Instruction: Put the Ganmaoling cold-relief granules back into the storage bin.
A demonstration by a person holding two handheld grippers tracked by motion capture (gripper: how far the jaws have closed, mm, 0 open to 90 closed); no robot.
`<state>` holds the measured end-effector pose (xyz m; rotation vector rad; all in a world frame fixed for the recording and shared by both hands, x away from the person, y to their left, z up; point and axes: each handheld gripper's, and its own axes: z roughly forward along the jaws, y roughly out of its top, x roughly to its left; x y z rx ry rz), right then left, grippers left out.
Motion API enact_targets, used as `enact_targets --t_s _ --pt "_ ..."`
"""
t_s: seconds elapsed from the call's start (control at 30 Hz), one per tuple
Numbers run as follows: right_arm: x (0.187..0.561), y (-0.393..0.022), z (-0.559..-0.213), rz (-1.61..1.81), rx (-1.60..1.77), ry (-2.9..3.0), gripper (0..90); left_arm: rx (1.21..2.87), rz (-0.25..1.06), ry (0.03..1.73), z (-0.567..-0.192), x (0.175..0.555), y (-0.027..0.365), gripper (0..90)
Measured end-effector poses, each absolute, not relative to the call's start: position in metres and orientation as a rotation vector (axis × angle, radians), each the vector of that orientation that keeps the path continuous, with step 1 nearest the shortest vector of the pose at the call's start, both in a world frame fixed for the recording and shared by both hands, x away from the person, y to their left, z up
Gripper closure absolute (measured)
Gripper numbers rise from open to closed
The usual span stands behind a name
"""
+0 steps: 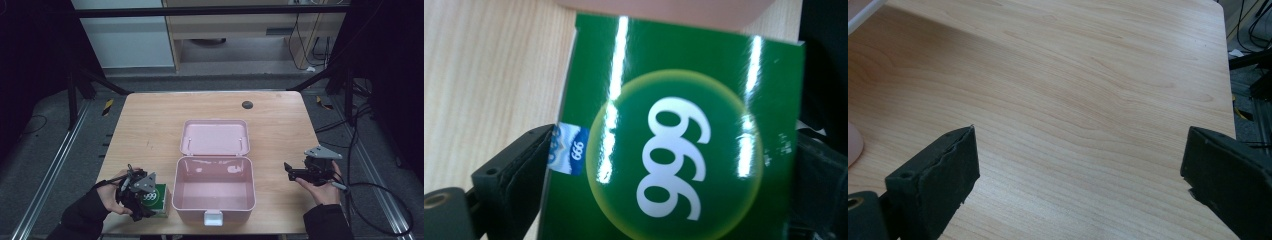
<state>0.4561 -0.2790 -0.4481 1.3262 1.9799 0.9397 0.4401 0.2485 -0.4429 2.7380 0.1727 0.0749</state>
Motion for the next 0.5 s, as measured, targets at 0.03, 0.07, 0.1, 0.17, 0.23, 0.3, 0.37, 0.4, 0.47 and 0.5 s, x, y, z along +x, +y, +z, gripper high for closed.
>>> enact_targets --t_s 0.03,0.07,0.1,0.17,0.23,0.3,0.37,0.4,0.47,0.5 --pt "0.4563 -0.2792 -0.4486 0.938 1.325 1.982 2.6 2.738 0.075 0.173 -0.4429 0.4401 0.2485 4.4" --pt "0.4564 -0.2795 -0.4490 0.937 1.326 1.984 2.6 2.734 0.060 0.171 -0.4457 0.4410 0.2491 5.1" --pt "0.4565 -0.2796 -0.4494 0.938 1.331 1.985 2.6 2.734 0.060 0.171 -0.4457 0.4410 0.2491 6.0" --pt "0.4567 -0.2800 -0.4500 0.936 1.330 1.986 2.6 2.728 0.048 0.159 -0.4469 0.4413 0.2491 7.5" --pt "0.4568 -0.2800 -0.4502 0.935 1.330 1.987 2.6 2.729 0.047 0.153 -0.4463 0.4416 0.2493 8.2" --pt "0.4565 -0.2794 -0.4502 0.938 1.338 1.989 2.6 2.716 0.039 0.151 -0.4457 0.4418 0.2505 11.7" --pt "0.4566 -0.2791 -0.4506 0.935 1.332 1.991 2.7 2.711 0.038 0.155 -0.4448 0.4415 0.2517 13.0" --pt "0.4568 -0.2792 -0.4507 0.935 1.328 1.994 2.7 2.713 0.038 0.155 -0.4443 0.4412 0.2520 13.3" --pt "0.4570 -0.2794 -0.4512 0.935 1.327 1.995 2.7 2.708 0.040 0.161 -0.4428 0.4402 0.2523 13.7" --pt "0.4569 -0.2794 -0.4512 0.934 1.330 1.995 2.8 2.708 0.040 0.161 -0.4428 0.4402 0.2523 13.8"
